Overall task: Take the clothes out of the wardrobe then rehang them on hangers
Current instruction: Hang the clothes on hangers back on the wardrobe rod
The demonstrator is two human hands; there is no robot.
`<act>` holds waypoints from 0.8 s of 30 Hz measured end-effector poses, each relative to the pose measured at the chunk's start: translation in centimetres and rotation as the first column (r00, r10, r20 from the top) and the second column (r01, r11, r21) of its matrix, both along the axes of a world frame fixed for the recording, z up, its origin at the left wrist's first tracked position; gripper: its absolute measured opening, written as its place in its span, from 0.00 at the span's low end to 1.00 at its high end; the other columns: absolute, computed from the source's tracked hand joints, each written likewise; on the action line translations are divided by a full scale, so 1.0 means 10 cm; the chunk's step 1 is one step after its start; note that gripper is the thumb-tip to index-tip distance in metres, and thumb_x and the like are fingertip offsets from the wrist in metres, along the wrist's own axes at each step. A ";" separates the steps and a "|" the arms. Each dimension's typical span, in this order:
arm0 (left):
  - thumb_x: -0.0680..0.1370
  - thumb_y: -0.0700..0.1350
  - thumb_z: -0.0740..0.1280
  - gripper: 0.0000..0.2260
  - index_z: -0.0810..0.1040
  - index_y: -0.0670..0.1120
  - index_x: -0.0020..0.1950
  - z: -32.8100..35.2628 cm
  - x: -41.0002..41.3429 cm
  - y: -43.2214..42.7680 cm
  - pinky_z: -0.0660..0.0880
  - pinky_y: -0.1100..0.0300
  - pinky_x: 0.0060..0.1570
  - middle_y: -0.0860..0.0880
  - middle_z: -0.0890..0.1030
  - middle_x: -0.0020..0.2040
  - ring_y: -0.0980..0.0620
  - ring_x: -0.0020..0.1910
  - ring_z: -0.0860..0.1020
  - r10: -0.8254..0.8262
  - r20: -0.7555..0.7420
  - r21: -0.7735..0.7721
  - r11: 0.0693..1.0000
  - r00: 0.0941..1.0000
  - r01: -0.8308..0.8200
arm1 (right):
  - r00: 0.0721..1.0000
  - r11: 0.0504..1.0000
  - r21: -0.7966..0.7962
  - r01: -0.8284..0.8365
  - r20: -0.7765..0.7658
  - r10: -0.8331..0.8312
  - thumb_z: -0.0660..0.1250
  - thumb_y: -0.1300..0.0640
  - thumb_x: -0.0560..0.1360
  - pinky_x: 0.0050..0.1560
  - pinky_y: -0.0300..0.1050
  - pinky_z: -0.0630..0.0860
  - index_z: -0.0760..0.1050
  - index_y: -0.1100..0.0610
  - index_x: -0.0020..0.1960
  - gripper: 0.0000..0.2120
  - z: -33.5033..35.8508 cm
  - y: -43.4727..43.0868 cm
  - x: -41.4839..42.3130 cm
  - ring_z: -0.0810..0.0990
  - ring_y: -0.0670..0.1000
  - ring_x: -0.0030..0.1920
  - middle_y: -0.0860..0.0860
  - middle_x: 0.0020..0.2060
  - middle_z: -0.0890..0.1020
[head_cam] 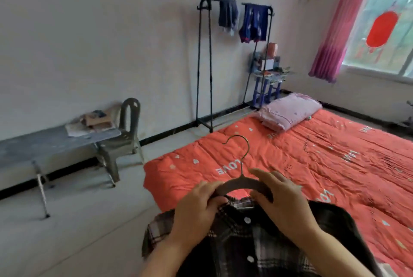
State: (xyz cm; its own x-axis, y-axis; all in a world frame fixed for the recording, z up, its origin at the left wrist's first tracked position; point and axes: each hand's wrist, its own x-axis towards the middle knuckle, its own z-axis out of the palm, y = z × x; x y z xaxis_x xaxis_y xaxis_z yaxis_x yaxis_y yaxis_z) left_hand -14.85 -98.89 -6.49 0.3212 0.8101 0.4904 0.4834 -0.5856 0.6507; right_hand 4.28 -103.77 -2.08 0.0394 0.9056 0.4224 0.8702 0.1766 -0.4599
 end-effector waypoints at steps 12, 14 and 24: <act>0.73 0.56 0.62 0.19 0.72 0.58 0.64 0.92 -3.32 -0.09 0.69 0.74 0.34 0.61 0.75 0.38 0.64 0.38 0.73 0.575 -0.003 0.377 0.758 0.818 -0.532 | 0.801 0.757 0.266 -0.597 0.248 0.544 0.62 0.41 0.74 0.44 0.33 0.71 0.64 0.44 0.70 0.25 0.62 0.98 -3.10 0.73 0.41 0.47 0.40 0.47 0.77; 0.73 0.56 0.61 0.20 0.72 0.58 0.64 1.01 -3.73 -0.07 0.71 0.70 0.31 0.59 0.75 0.37 0.62 0.36 0.73 0.657 -0.023 0.413 0.692 0.753 -0.592 | 0.745 0.692 0.277 -0.667 0.246 0.620 0.61 0.42 0.75 0.43 0.35 0.72 0.65 0.44 0.70 0.24 0.67 1.22 -3.59 0.75 0.44 0.48 0.41 0.47 0.77; 0.74 0.57 0.59 0.19 0.74 0.57 0.63 1.42 -5.54 -0.12 0.74 0.63 0.33 0.56 0.76 0.42 0.59 0.36 0.75 0.945 -0.060 0.458 0.312 0.321 -0.832 | 0.459 0.249 0.514 -0.821 0.335 0.823 0.58 0.47 0.75 0.23 0.39 0.70 0.72 0.47 0.63 0.18 1.04 2.05 -6.10 0.78 0.50 0.37 0.45 0.37 0.78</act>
